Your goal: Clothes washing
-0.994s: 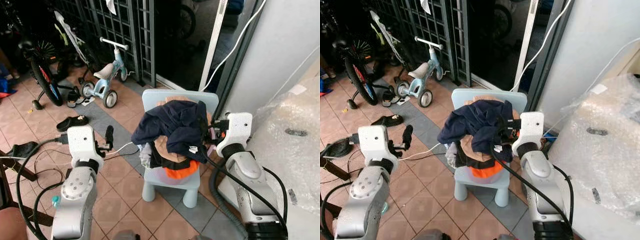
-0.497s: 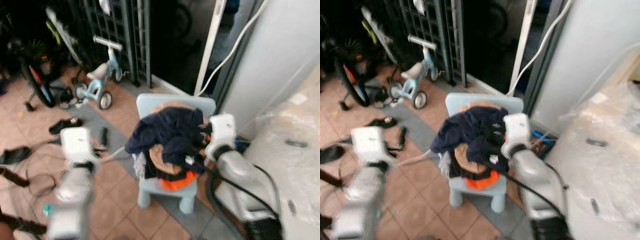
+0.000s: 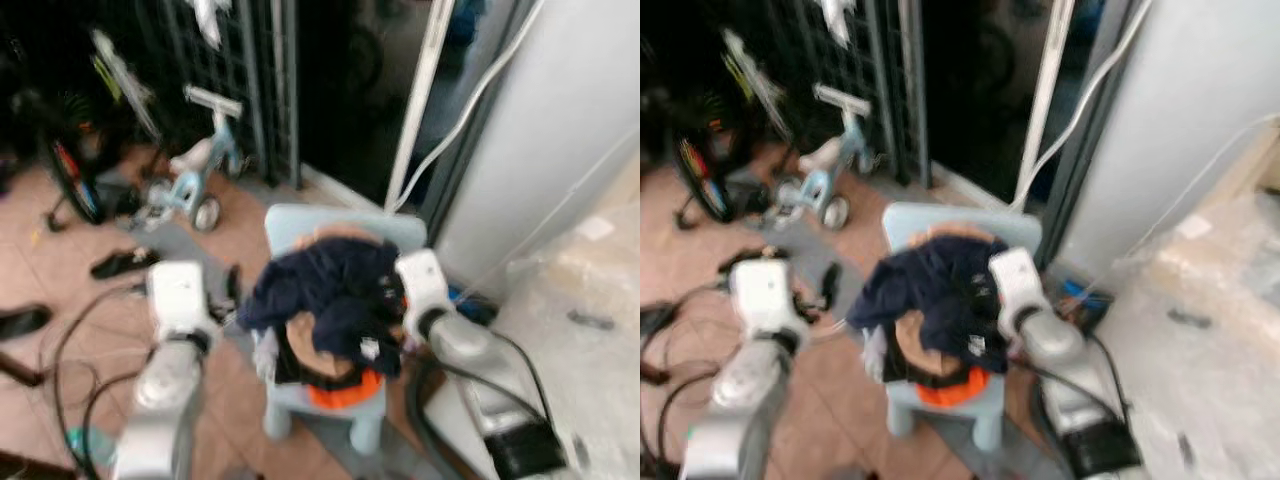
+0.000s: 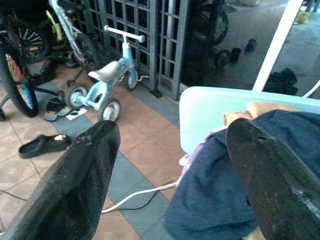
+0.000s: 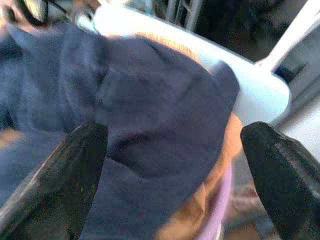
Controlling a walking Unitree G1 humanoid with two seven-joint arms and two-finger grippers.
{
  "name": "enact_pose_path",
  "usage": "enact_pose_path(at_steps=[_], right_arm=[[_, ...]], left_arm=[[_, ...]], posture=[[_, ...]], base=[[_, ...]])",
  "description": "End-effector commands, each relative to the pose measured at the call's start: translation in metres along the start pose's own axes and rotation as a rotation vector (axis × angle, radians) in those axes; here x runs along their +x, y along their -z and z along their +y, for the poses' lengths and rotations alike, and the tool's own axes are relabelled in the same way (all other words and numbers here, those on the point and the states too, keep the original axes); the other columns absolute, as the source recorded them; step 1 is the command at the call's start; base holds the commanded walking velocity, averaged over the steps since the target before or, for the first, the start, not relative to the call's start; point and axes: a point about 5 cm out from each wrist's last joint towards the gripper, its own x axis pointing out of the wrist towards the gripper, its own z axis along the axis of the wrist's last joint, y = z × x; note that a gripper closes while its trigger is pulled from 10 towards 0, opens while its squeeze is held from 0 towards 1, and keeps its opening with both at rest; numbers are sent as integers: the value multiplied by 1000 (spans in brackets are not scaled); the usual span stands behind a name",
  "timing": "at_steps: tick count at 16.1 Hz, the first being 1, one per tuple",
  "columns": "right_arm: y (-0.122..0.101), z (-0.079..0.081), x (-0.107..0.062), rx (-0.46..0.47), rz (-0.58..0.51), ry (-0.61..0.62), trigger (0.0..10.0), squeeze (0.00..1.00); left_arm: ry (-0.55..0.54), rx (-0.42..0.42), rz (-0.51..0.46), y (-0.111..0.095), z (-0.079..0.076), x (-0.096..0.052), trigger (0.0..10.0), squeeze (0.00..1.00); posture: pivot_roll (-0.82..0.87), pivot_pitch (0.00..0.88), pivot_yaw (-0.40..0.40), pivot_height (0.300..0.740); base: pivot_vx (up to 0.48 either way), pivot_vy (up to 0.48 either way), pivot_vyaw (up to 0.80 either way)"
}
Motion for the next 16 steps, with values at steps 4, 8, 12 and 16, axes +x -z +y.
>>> enact_pose_path(at_steps=[4,8,12,16], right_arm=[[-9,20,26,6,21,-60,10000,0],[6,24,38,61,141,-33,3490,0],[13,25,46,81,213,-12,0,0],[16,31,45,137,221,-47,0,0]], left_arm=[[-40,7,8,-2,12,-4,10000,0],[-37,22,65,5,11,-9,10000,0],[-41,27,77,5,12,-15,10000,0],[-36,22,84,7,9,-13,10000,0]], posture=[[77,0,-17,740],[108,0,-27,740],[126,1,-42,740],[108,0,-43,740]], base=[[217,0,0],[0,0,0],[0,0,0],[0,0,0]])
